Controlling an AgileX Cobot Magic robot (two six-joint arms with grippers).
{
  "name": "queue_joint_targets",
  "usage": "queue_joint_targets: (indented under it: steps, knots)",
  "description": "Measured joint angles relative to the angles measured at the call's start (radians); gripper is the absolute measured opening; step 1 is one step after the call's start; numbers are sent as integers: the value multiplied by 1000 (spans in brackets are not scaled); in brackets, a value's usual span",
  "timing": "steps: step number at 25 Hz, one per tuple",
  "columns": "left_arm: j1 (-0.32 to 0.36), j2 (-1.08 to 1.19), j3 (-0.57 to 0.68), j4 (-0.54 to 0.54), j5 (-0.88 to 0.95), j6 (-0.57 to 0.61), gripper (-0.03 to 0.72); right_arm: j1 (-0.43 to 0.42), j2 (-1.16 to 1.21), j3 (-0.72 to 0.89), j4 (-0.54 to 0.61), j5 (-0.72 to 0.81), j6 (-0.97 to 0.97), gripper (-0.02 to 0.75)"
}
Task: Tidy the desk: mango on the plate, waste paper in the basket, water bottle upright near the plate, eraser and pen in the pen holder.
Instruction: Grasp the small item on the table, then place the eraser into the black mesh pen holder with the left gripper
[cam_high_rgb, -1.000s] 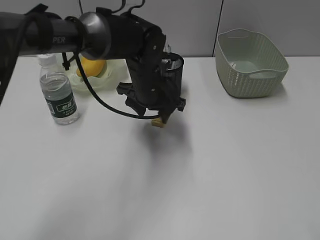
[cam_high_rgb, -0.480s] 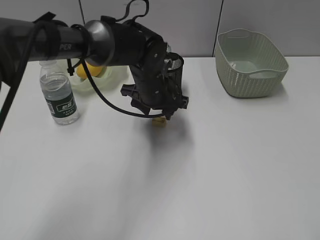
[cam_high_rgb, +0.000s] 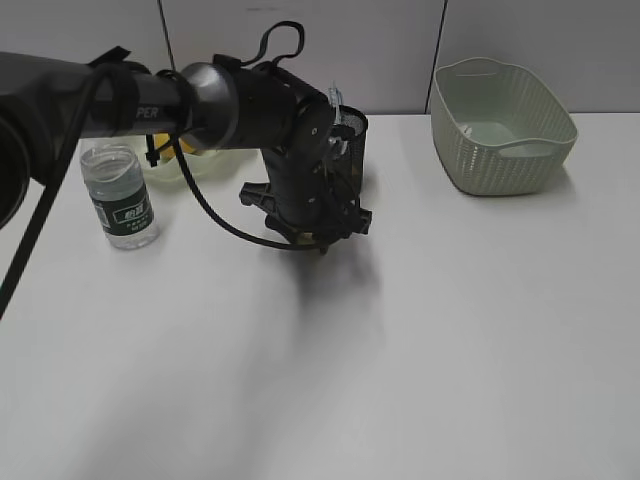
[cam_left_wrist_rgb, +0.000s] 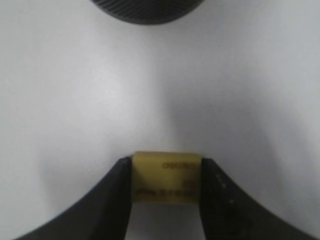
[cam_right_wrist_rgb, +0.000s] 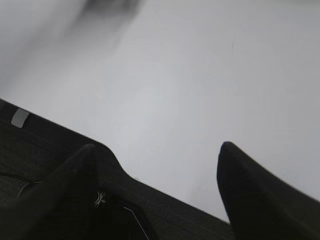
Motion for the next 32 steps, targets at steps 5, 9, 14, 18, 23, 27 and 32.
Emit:
queue_joint_targets:
  steps: [5, 9, 14, 18, 23, 27, 32]
  knots:
    - [0, 0, -2, 4, 4, 0, 295, 0, 0, 0, 0, -1, 0, 580]
    - [0, -3, -7, -5, 18, 0, 295, 0, 0, 0, 0, -3, 0, 580]
    - [-1, -69, -7, 5, 8, 0, 295, 0, 0, 0, -1, -3, 0, 580]
    - [-1, -136, -47, 63, -52, 0, 295, 0, 0, 0, -1, -4, 0, 580]
    - [5, -158, -118, 132, -202, 0, 295, 0, 0, 0, -4, -6, 0, 580]
    - [29, -150, -119, 162, -301, 0, 295, 0, 0, 5, -4, -7, 0, 580]
    - [68, -110, -121, 163, -322, 0, 295, 0, 0, 5, -4, -7, 0, 580]
